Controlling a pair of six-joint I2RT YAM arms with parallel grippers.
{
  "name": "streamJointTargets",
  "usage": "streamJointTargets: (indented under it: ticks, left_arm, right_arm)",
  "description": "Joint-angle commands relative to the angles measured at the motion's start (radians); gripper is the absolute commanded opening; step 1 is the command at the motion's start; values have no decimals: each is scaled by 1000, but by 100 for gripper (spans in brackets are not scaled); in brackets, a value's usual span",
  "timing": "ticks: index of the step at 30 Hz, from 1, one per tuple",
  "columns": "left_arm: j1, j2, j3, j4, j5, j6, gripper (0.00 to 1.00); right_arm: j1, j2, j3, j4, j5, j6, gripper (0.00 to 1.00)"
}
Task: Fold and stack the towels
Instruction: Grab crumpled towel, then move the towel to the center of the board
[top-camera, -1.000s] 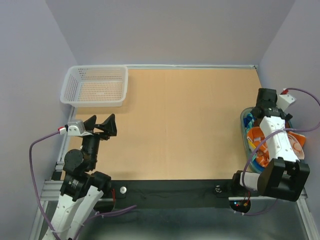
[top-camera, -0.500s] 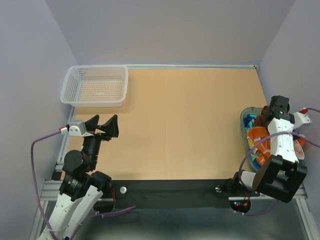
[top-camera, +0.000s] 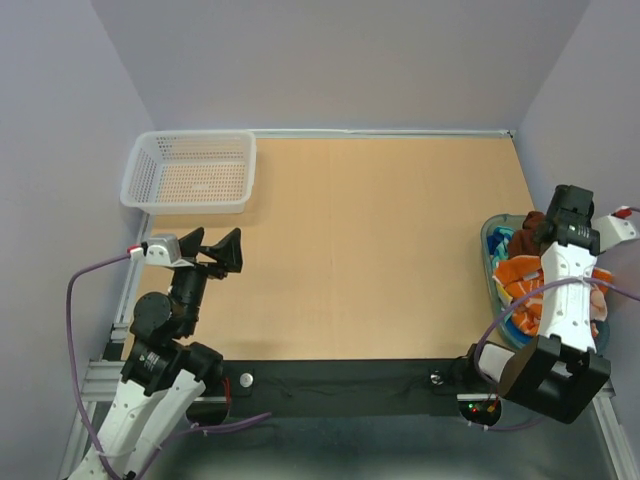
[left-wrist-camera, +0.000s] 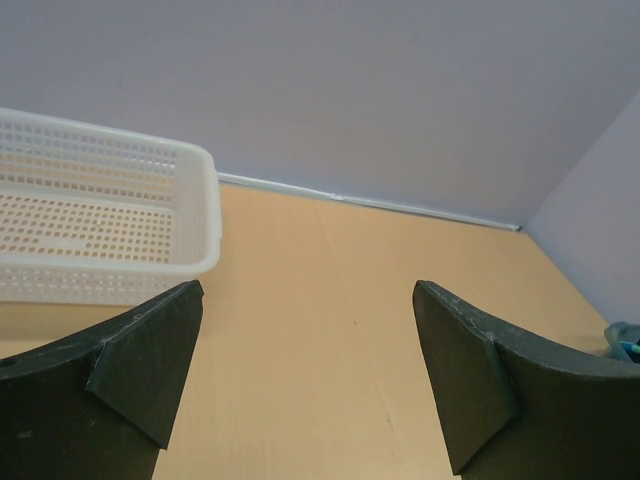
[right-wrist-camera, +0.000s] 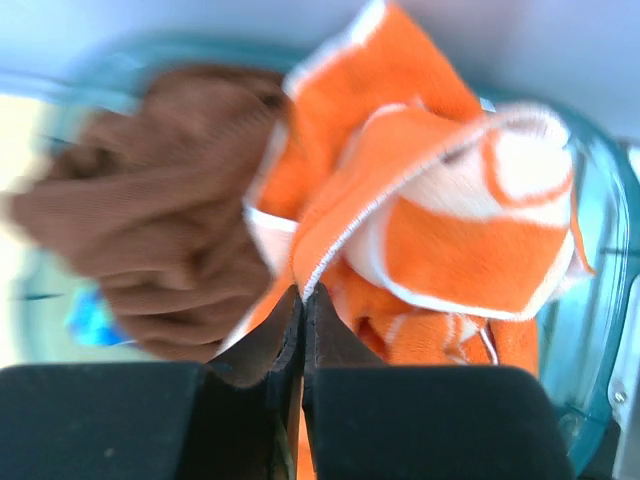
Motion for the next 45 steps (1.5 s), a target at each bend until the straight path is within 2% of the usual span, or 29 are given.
streamJointTargets:
  ticks: [1,7,10,11,15,16,18,20,23,24,25,27,28,29,30,33,37,40,41,43,44,45]
  left_arm:
    - [-5,19,0,63,17,19,97]
    - [-5,50,5,62,23,20,97]
    - [-5,70,7,63,23,25,97]
    - [-5,82,7,65,23,26,97]
    - [-4,110,11,66,23,29,97]
    - [-4,114,13,66,20,31,97]
    - [-5,131,16,62,18,32,97]
    - [-4,142,19,59,17,34,97]
    - [-4,156,19,57,18,37,97]
    - [-5,156,19,59,18,38,97]
    - [-4,160,19,59,17,37,97]
    - [-4,167,19,57,18,40,97]
    - [-4,171,19,59,21,40,97]
    - [-4,171,19,59,21,40,97]
    - [-5,173,19,59,21,42,97]
    - [-4,179,17,60,15,42,97]
    - [-4,196,19,66,12,48,97]
    - [-5,203,25,60,6,49,97]
    - [-4,199,24,57,3,49,97]
    - [-4,188,22,56,-6,42,97]
    - [-4,174,20,56,-8,42,97]
    - [-4,167,19,56,-14,42,97]
  right_arm:
    - [-5,-90,124,26,-29,-110,0]
    - [2,-73,306,64,-343,-250,0]
    - [59,-1,459,69,-498,-288,1]
    - [120,51,511,69,-523,-302,0]
    - [317,228,800,69,-615,-317,0]
    - [346,276,938,72,-638,-317,0]
    - [424,359,1088,78,-675,-325,1]
    - [521,494,1318,93,-680,-334,1]
    - [587,646,1563,153,-761,-312,0]
    - [599,658,1578,232,-799,-299,1]
    - [613,659,1564,286,-810,-290,1]
    - [660,598,1419,418,-833,-281,1]
    - [699,537,1314,615,-831,-288,1]
    - [713,536,1313,617,-831,-294,1]
    - [728,489,1235,703,-850,-301,1]
    - [773,461,1196,785,-888,-331,0]
    - [808,525,1320,821,-997,-327,1]
    - [880,504,1250,831,-1045,-324,1]
    - [935,487,1125,833,-1037,-360,0]
    - [992,424,980,847,-979,-402,1]
    - [1041,400,814,847,-965,-415,0]
    - [1062,380,737,880,-950,-416,1]
